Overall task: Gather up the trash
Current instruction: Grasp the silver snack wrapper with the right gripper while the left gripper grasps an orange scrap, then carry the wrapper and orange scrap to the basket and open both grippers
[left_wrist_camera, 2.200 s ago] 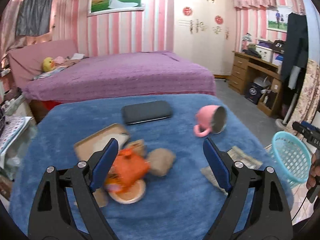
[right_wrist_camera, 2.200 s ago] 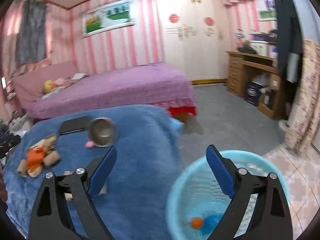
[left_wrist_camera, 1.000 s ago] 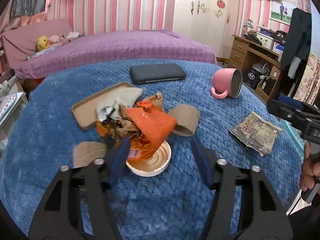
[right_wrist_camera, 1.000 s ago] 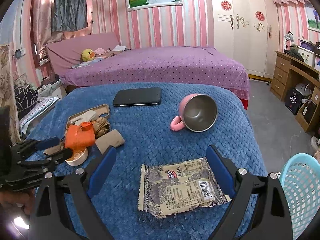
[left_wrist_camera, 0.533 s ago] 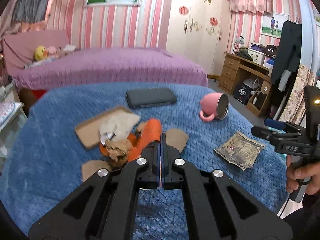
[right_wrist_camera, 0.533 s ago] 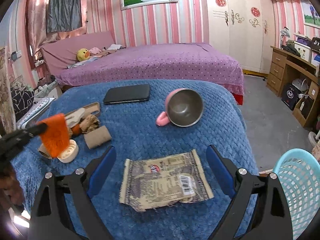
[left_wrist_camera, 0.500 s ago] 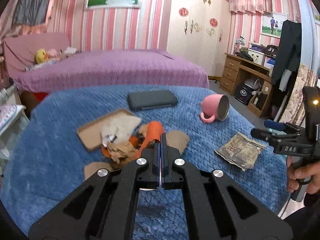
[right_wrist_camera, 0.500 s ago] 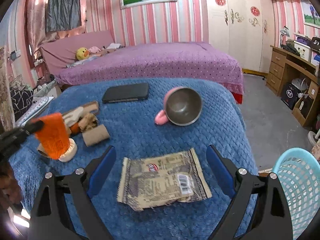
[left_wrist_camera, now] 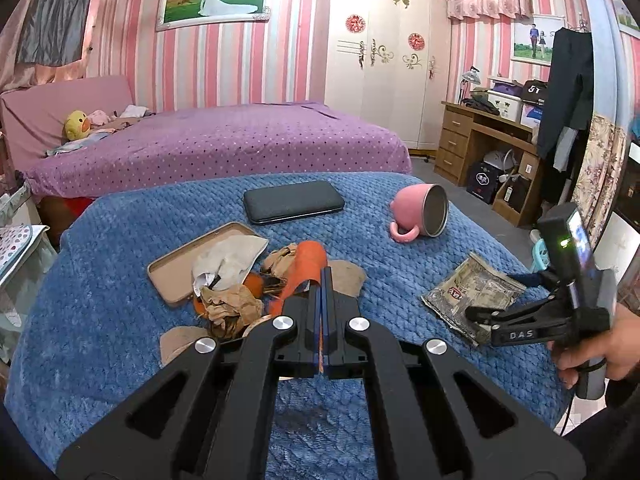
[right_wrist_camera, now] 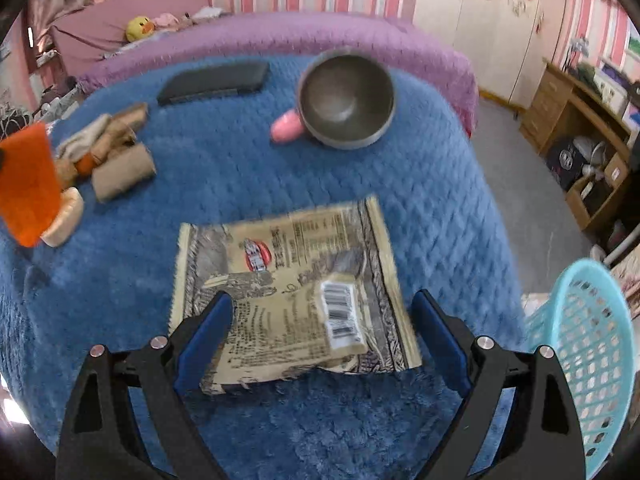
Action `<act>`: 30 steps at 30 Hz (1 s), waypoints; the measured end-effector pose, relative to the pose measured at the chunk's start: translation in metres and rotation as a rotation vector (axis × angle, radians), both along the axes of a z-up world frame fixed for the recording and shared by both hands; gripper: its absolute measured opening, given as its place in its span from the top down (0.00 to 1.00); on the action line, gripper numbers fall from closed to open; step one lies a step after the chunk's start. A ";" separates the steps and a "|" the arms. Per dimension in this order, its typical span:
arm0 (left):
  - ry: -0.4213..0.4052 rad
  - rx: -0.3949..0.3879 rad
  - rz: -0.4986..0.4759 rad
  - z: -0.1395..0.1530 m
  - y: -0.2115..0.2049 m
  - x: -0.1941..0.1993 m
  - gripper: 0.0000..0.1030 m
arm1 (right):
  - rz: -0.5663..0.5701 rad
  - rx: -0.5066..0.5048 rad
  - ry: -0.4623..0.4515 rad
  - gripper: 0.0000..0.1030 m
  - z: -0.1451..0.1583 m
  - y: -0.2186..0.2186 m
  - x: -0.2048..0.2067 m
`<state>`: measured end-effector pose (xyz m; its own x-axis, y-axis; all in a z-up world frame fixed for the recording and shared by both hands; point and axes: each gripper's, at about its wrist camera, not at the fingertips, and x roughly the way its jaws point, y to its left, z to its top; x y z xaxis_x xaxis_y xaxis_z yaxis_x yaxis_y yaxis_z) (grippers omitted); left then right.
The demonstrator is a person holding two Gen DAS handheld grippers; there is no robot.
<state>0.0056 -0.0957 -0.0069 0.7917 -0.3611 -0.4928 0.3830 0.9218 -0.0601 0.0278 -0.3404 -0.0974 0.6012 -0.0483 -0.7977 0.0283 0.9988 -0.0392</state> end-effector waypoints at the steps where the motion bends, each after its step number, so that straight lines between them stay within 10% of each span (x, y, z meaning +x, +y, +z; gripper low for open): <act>1: -0.001 0.000 0.002 0.000 0.000 0.000 1.00 | 0.006 0.011 -0.002 0.14 0.000 0.000 0.001; 6: 0.000 -0.010 0.004 0.001 0.002 -0.002 1.00 | 0.058 0.021 -0.020 0.61 0.004 0.010 -0.002; 10: -0.002 -0.014 0.003 0.003 0.001 -0.005 1.00 | 0.112 0.082 -0.060 0.79 0.013 0.017 -0.007; 30: -0.060 -0.046 -0.003 0.019 0.000 -0.015 1.00 | 0.126 0.113 -0.394 0.83 0.088 0.032 -0.056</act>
